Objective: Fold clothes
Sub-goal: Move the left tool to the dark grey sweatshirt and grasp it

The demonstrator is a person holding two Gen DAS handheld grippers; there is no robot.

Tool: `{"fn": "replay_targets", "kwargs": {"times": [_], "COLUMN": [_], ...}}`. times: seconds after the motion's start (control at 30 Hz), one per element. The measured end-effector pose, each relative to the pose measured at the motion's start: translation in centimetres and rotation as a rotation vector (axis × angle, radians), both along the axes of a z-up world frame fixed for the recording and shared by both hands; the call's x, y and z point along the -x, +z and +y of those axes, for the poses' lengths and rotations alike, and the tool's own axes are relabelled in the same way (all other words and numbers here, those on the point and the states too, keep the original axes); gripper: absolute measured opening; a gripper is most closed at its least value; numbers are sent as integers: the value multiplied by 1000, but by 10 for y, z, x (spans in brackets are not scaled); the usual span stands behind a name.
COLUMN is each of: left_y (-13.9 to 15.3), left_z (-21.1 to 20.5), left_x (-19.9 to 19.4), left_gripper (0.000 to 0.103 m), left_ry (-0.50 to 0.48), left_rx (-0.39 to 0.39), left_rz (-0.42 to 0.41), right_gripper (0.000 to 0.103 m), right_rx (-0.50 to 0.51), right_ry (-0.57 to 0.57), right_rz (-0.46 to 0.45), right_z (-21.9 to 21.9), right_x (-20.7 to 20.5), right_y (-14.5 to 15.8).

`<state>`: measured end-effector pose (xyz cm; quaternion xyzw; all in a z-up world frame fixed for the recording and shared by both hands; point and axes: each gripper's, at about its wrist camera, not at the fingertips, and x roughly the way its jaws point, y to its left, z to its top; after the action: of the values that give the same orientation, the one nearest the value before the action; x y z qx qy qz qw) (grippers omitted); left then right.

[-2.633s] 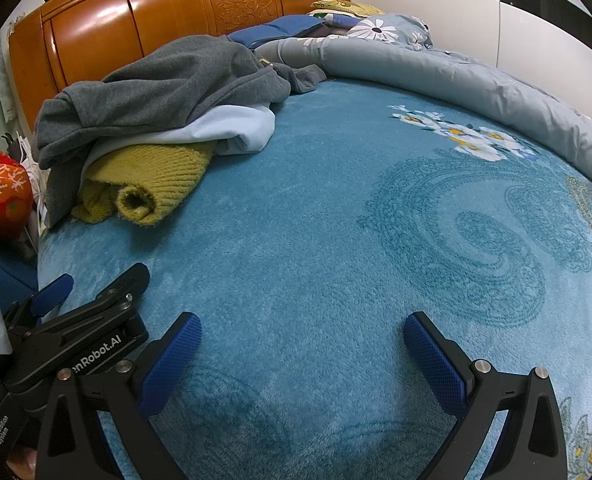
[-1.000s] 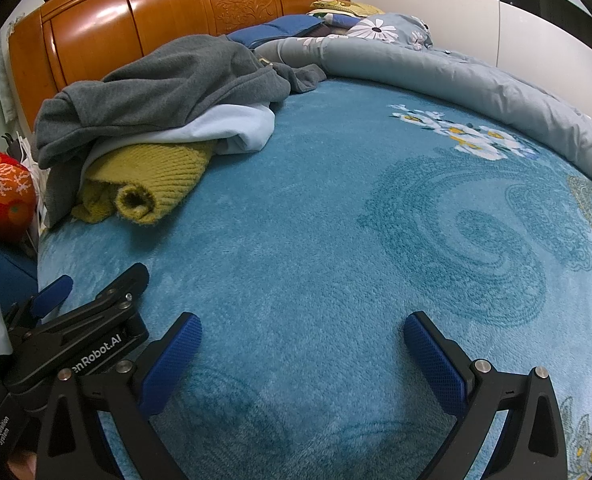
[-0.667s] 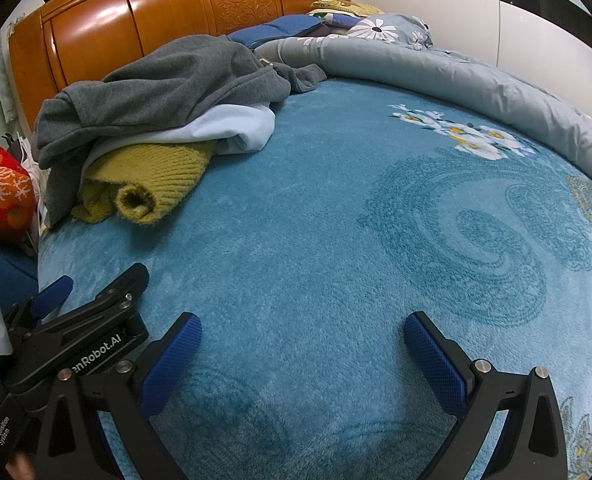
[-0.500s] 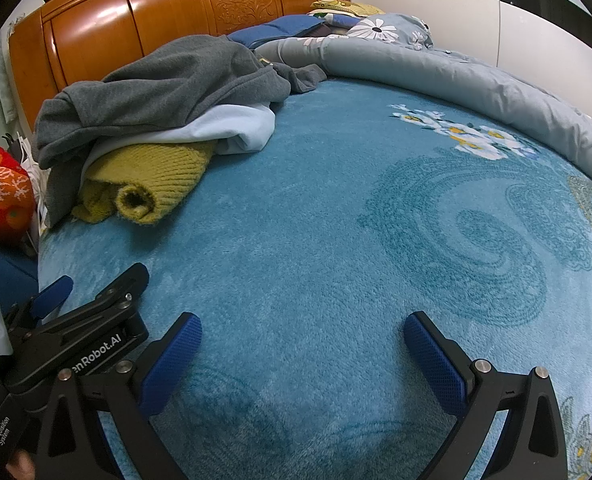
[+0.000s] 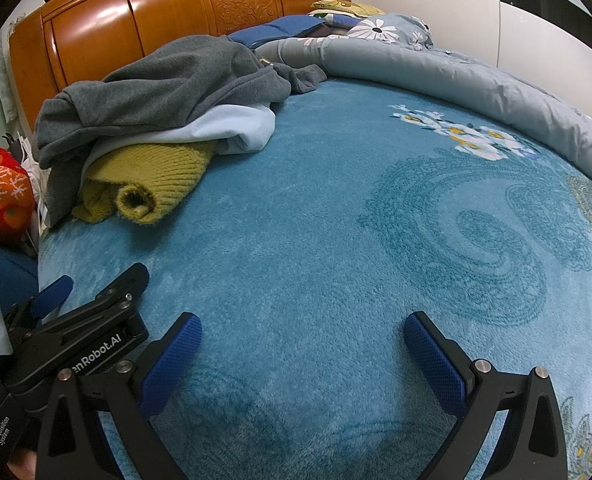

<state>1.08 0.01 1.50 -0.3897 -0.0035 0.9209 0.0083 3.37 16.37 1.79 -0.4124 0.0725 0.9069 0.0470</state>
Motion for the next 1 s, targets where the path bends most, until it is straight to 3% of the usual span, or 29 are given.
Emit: {"fn": "replay_targets", "kwargs": {"times": [0.23, 0.43, 0.5, 0.57, 0.7, 0.73, 0.77, 0.8, 0.83, 0.87, 0.93, 1.0], "left_y": [12, 77, 95, 98, 103, 102, 100, 98, 96, 94, 92, 103], "left_z": [-11, -42, -51, -64, -74, -76, -78, -78, -75, -72, -68, -62], "left_x": [-4, 6, 25, 49, 75, 81, 86, 91, 95, 99, 103, 96], "left_gripper": [98, 98, 98, 98, 97, 87, 64, 50, 27, 17, 9, 7], "left_ry": [-48, -46, -62, -66, -63, -58, -53, -54, -60, -66, -77, -100], "left_rx": [-22, -72, -43, -44, -178, -191, -194, -194, -194, -193, -196, -199], "left_rz": [21, 202, 238, 228, 151, 139, 136, 123, 103, 82, 55, 84], "right_gripper": [103, 103, 103, 103, 103, 103, 103, 103, 103, 103, 103, 103], "right_rx": [19, 80, 62, 44, 27, 19, 11, 4, -4, -5, 5, 12], "right_ry": [22, 8, 0, -6, -7, -5, -3, -4, -7, -10, -18, -23], "right_rz": [33, 152, 185, 199, 199, 187, 172, 159, 147, 139, 136, 146], "right_z": [-1, 10, 13, 12, 10, 9, 8, 9, 10, 11, 16, 21], "right_x": [-2, -4, -2, -2, -7, -8, -9, -11, -13, -15, -22, -29], "right_y": [15, 60, 79, 87, 92, 90, 87, 85, 82, 81, 81, 84]}}
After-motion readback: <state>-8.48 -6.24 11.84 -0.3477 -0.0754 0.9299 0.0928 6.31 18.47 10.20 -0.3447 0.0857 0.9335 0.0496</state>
